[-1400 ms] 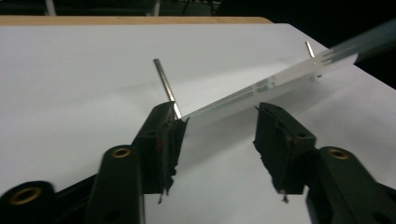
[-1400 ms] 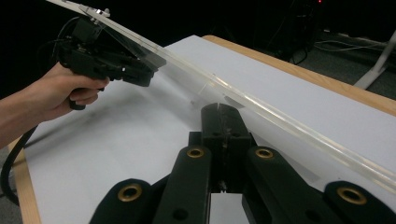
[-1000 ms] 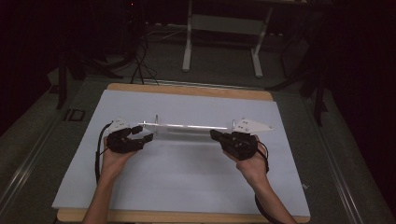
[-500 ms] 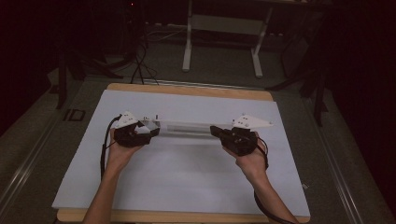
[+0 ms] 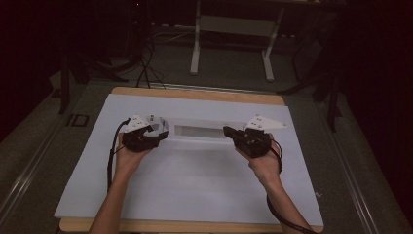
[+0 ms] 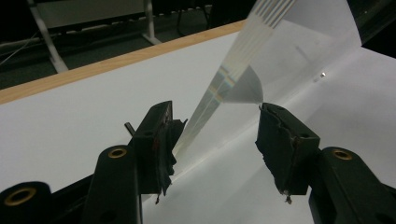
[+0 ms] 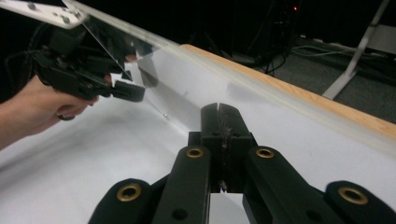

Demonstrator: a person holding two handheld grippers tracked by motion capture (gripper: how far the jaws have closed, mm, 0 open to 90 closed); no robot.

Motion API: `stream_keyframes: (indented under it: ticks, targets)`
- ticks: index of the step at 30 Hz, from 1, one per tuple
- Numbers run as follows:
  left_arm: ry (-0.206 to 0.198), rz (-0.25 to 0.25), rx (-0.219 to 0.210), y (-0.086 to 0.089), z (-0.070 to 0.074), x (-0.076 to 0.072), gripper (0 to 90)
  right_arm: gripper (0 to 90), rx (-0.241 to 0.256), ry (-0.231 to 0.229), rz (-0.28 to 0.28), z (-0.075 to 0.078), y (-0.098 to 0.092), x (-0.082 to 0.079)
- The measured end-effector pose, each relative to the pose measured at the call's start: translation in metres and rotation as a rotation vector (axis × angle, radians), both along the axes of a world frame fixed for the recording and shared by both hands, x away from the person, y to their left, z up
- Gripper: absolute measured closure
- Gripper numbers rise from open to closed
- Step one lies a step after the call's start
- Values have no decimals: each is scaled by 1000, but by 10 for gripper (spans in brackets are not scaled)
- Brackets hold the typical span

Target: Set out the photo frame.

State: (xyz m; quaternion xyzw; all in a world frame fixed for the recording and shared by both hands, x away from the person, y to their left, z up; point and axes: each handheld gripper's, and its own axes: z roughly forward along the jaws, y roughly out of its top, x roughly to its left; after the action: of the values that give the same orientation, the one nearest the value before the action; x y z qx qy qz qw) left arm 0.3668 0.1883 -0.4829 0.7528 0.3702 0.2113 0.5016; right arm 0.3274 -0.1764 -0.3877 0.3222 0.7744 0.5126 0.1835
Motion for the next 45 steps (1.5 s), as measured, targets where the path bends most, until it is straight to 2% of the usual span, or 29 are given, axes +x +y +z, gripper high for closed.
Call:
stream_keyframes:
  ticks: [1, 3, 7, 11, 12, 16, 28, 33, 40, 45]
  targets:
    - [0, 0, 0, 0, 0, 0, 463, 889, 0, 0, 0, 0, 0, 0]
    - [3, 11, -1, 0, 1, 2, 465, 819, 2, 11, -2, -5, -4, 2]
    - [2, 20, 2, -1, 2, 4, 472, 730, -36, -1, -33, -15, -10, 4]
    - [4, 20, 3, -1, 3, 6, 474, 708, -45, 8, -49, -21, -15, 6]
    - [4, 21, 3, -1, 3, 6, 475, 674, -63, 15, -68, -28, -22, 8]
    - [3, 23, 3, -1, 3, 6, 479, 625, -79, 20, -110, -39, -38, 11]
    - [6, 29, -7, -1, 3, 9, 479, 571, -70, 71, -191, -58, -69, 23]
    - [12, 29, -18, 0, 2, 10, 478, 554, -69, 70, -213, -59, -76, 28]
    - [14, 32, -33, 0, 1, 12, 479, 520, -53, 58, -219, -65, -80, 42]
    - [22, 28, -29, 1, -1, 14, 479, 495, -58, 33, -188, -72, -77, 53]
